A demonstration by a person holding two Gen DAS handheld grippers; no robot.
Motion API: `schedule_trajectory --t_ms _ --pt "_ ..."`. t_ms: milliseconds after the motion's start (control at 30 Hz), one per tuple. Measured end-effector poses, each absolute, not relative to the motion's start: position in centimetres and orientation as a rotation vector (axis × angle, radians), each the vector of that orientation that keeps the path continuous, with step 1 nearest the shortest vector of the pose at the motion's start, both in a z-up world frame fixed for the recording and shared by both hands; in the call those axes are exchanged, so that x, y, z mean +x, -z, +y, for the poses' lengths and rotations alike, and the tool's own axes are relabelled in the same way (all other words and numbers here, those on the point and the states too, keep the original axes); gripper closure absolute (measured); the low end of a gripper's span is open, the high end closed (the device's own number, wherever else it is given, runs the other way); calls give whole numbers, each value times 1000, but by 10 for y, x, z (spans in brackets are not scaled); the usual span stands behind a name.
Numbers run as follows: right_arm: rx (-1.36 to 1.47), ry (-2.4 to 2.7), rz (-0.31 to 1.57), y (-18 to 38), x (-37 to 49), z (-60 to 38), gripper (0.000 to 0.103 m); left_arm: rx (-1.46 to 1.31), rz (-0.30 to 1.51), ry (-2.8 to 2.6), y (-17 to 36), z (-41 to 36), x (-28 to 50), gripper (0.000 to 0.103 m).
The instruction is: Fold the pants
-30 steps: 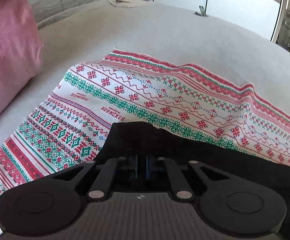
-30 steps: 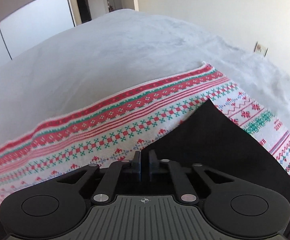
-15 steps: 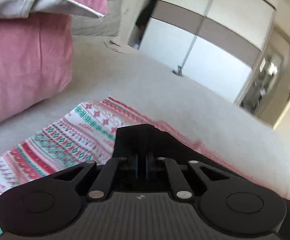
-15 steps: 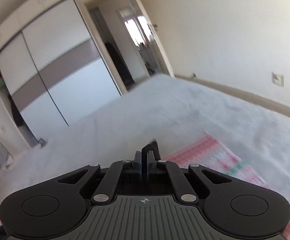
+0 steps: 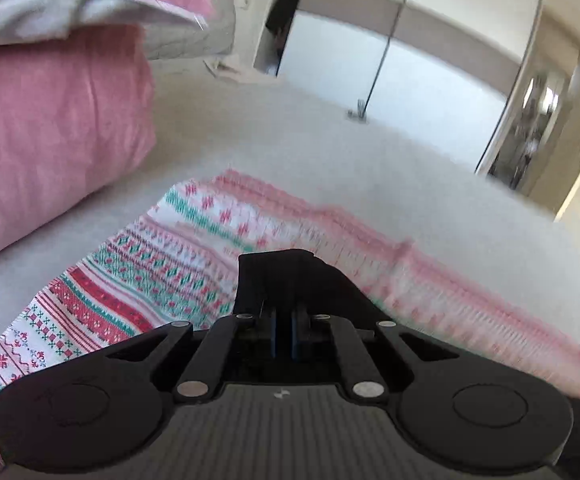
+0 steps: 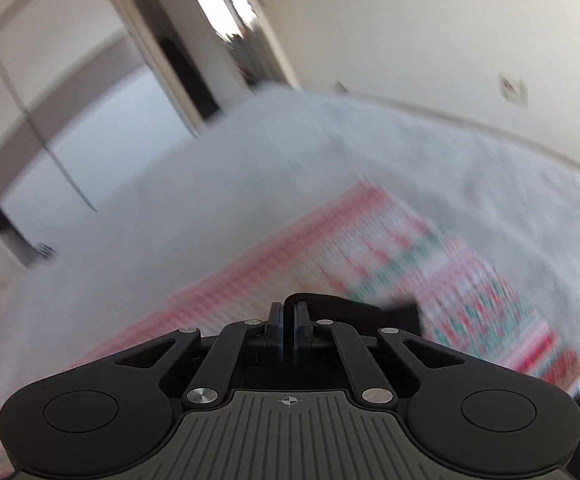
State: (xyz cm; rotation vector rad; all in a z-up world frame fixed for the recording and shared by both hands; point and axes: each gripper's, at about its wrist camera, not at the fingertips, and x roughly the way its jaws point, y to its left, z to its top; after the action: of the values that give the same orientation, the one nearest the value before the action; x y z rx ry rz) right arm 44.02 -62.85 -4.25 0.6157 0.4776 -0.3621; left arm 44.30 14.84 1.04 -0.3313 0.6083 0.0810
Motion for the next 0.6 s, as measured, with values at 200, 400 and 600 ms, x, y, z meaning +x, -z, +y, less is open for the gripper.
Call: schedule_trajectory --t_ms 200,400,600 --pt "604 157 103 -31 311 -604 100 -440 455 61 -18 177 344 96" --pt "718 386 441 115 189 -610 100 -362 793 51 74 183 275 92" --pt "601 507 563 152 155 -584 91 -421 831 29 71 206 251 57"
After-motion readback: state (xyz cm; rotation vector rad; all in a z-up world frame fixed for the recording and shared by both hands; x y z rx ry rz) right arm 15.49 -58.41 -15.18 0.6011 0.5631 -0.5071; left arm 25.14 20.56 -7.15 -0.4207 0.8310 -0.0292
